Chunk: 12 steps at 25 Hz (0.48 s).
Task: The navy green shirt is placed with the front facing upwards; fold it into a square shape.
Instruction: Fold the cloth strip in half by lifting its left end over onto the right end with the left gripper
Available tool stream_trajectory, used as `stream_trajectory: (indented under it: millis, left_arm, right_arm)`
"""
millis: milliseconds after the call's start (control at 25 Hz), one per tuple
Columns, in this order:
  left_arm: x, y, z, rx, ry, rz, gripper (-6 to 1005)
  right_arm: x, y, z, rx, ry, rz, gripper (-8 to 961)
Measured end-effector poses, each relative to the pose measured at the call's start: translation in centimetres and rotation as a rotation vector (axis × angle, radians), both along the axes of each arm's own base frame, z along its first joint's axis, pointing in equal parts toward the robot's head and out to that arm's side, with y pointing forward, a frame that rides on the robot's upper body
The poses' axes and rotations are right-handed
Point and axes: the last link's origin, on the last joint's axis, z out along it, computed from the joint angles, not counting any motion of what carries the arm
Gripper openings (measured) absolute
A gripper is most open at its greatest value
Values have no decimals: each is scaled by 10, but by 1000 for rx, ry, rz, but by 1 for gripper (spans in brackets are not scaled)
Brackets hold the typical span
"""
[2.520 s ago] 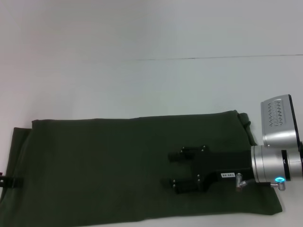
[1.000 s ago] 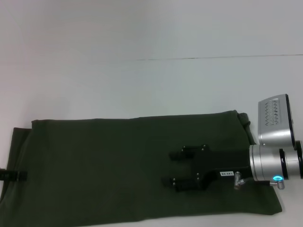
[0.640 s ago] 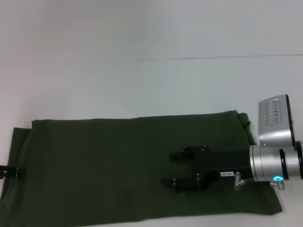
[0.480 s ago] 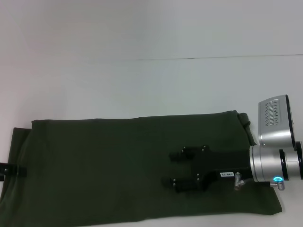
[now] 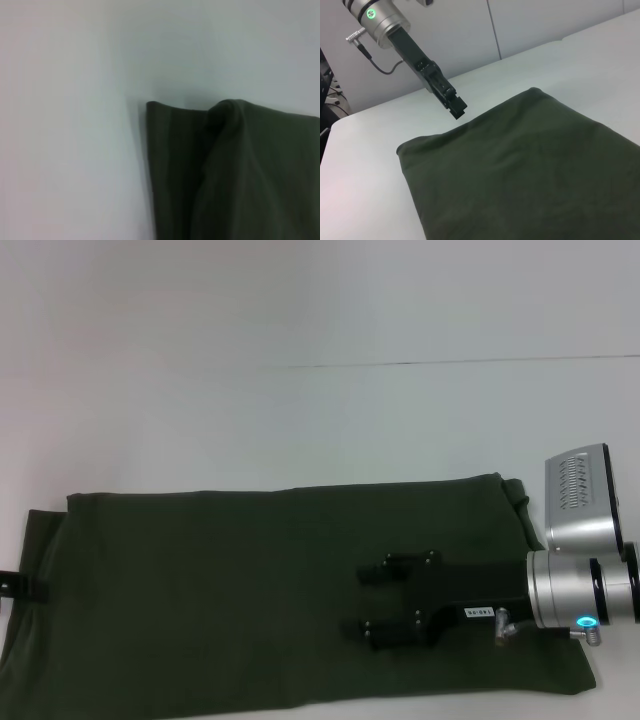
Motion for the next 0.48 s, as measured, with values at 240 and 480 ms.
stream_trajectory:
  millis: [240, 480]
  left_arm:
    - [-3, 0, -5, -12, 21, -5, 832]
    - [-4, -1, -9, -26, 12, -9, 832]
  right_arm:
    - [0, 0, 0, -2, -1, 0, 835]
    - [0, 0, 0, 0, -4, -1, 835]
